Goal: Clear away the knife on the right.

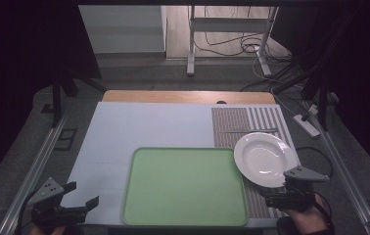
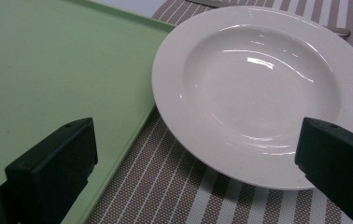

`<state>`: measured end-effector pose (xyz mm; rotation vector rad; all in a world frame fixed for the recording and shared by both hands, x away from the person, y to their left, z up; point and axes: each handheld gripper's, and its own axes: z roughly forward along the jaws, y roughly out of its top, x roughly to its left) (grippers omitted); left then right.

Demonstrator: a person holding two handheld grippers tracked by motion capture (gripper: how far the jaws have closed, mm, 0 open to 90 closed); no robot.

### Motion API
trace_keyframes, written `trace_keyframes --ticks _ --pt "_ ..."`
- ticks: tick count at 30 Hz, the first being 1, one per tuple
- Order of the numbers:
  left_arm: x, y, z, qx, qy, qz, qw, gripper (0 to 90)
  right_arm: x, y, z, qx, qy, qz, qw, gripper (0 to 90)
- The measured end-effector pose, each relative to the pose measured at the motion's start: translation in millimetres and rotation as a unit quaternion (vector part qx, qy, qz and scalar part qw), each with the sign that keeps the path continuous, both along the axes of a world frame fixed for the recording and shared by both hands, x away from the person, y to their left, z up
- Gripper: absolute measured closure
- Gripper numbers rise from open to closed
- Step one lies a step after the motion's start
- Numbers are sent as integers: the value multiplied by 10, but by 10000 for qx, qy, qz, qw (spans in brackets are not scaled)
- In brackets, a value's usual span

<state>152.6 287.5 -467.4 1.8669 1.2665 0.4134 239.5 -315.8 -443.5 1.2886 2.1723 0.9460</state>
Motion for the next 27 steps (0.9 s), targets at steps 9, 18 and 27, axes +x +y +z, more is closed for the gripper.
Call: trace_keyframes --ticks 9,18,27 --pt "-4 5 -1 -28 -3 8 10000 39 16 -7 -4 47 104 41 9999 2" --pt "-3 5 -2 -28 2 10 10000 39 36 -4 -13 62 198 110 9997 2" --pt "-3 7 -1 -42 3 16 10000 39 51 12 -20 17 313 248 9992 3"
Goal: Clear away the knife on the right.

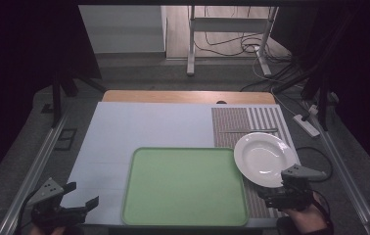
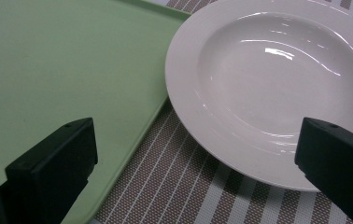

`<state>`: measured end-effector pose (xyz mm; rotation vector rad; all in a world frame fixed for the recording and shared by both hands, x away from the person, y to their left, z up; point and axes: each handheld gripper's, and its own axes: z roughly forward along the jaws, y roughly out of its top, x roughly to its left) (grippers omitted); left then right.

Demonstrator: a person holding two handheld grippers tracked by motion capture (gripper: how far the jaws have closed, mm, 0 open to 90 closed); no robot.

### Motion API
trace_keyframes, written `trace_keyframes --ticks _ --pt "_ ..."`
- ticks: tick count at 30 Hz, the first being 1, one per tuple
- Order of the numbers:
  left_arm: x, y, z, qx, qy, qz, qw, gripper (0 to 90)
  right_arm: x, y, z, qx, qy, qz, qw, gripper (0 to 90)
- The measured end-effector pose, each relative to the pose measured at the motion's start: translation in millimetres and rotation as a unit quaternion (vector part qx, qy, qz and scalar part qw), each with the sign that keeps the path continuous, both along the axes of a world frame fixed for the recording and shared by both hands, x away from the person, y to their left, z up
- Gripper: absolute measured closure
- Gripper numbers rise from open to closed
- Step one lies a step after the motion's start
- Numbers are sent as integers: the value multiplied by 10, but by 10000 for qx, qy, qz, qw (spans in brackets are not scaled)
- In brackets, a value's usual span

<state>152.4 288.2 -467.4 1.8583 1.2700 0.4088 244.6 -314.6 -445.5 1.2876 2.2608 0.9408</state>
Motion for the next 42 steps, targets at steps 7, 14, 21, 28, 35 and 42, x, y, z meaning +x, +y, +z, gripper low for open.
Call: trace_keyframes --ticks 7,14,21,28,35,42 --pt "-1 5 -1 -12 2 6 10000 39 -13 15 8 -44 -73 25 10000 2" --pt "-3 0 -1 9 -9 4 10000 39 -12 19 16 -21 -156 13 9999 2" --pt "-5 -15 2 74 -16 -13 10000 39 -4 25 21 10 -151 52 9999 2" --pt "-4 -17 2 87 -13 -15 10000 39 10 27 23 52 -179 54 9998 2" --pt "-3 -17 2 86 -7 -12 10000 39 56 80 32 5 -264 117 9996 2" --pt "-1 -16 2 83 1 -10 10000 39 96 105 37 39 -366 145 9992 2"
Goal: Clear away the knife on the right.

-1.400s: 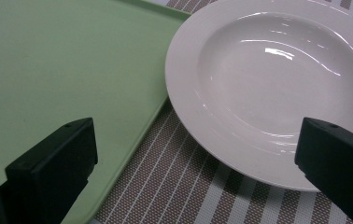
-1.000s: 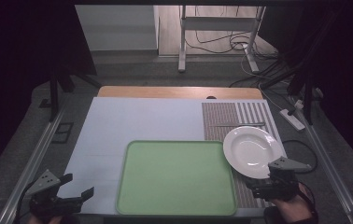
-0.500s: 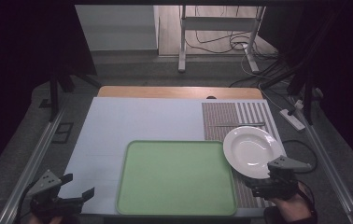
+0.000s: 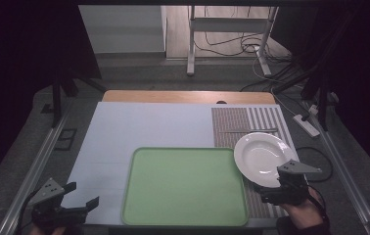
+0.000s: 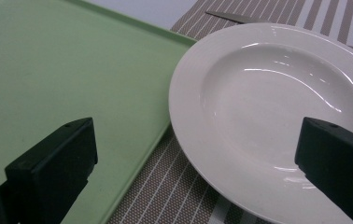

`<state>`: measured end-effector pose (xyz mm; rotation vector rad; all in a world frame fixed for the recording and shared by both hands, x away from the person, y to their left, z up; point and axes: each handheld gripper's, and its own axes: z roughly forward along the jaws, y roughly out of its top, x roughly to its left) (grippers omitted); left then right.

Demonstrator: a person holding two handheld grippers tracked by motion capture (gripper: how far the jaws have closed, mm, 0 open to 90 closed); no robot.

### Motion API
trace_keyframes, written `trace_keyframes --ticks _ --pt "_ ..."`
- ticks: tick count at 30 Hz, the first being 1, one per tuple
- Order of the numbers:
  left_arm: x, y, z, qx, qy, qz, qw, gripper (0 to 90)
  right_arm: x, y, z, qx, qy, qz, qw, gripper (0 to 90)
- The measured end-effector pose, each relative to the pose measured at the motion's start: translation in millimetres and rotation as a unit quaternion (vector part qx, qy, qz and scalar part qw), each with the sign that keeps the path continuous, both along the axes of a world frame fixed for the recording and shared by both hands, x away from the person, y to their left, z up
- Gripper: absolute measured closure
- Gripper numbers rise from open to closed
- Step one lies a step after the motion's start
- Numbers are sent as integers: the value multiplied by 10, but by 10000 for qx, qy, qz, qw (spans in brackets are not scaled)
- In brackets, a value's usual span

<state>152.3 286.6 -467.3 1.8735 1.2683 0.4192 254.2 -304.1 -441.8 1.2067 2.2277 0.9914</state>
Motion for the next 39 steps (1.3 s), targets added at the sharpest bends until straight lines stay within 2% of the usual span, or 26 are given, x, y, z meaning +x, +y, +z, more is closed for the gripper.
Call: trace_keyframes --ticks 6,10,16,21,26,31,39 --pt "0 0 0 -10 1 2 10000 39 51 23 10 -84 -24 135 9999 2" --pt "0 -1 0 2 1 0 10000 39 106 25 6 -24 -73 197 9998 2" --pt "2 -1 0 -4 10 4 10000 39 219 25 5 208 -42 180 9996 2" --pt "2 -1 0 -3 10 5 10000 39 304 47 -8 236 7 189 9995 2" --pt "2 1 0 -5 8 4 10000 39 371 74 -19 205 51 177 9996 2" --pt "2 -1 0 1 10 6 10000 39 504 99 -49 127 146 136 9997 2" --pt "2 0 0 1 10 7 10000 39 674 104 -101 -13 244 -22 9997 2"
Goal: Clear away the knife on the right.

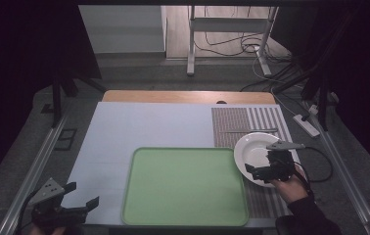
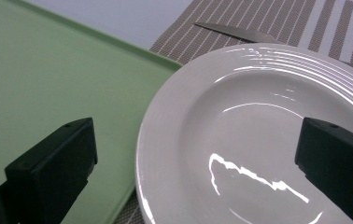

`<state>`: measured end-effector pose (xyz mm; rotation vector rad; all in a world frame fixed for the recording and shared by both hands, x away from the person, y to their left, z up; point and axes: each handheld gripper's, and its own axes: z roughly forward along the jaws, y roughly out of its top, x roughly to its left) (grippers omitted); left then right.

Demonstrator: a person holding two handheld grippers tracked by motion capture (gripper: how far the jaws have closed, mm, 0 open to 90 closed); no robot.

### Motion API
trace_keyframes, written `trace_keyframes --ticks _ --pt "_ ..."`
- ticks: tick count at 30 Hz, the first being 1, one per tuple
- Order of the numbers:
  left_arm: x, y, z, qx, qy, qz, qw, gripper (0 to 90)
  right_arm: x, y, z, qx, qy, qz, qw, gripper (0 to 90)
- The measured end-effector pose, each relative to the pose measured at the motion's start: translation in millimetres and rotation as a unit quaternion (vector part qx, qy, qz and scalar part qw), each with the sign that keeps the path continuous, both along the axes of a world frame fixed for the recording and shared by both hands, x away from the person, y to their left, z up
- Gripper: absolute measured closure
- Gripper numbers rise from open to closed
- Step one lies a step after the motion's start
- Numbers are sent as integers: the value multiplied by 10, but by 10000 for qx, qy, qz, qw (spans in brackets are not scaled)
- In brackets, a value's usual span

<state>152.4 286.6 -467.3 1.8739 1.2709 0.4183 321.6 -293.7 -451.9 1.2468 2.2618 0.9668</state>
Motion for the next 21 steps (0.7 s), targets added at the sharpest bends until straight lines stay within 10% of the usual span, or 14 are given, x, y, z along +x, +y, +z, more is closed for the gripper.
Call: trace_keyframes --ticks 21 --pt "1 2 -1 -15 7 3 10000 39 489 34 -105 -197 212 -178 9994 1"
